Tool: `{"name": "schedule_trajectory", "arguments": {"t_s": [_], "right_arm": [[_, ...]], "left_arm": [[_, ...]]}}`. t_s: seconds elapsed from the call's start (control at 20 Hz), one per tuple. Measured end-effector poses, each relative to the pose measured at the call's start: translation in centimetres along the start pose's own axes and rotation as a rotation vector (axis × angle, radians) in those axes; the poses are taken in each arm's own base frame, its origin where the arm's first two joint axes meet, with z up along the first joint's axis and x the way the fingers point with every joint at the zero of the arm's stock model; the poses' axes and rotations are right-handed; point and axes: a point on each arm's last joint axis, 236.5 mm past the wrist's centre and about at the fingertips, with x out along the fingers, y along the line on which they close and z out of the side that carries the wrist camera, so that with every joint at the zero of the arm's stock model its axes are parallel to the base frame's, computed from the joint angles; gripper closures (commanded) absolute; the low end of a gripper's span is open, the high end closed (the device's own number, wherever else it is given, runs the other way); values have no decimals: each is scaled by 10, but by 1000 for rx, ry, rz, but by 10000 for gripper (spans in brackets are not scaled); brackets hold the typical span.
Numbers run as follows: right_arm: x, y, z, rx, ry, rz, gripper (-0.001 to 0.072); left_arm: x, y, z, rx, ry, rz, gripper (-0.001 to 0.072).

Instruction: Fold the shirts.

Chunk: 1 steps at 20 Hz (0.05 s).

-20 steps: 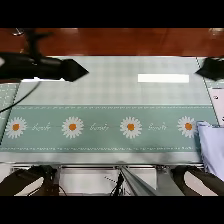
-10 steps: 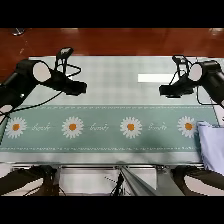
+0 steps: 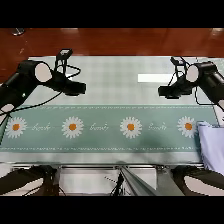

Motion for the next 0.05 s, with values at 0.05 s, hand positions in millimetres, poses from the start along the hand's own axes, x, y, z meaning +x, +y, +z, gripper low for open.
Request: {"name": "schedule_trajectory", "arguments": {"t_s": [0.05], "right_arm": [[0,0,0,0,0,-1,686]], "left_arm": [[0,0,0,-2,1,1,688]]}}
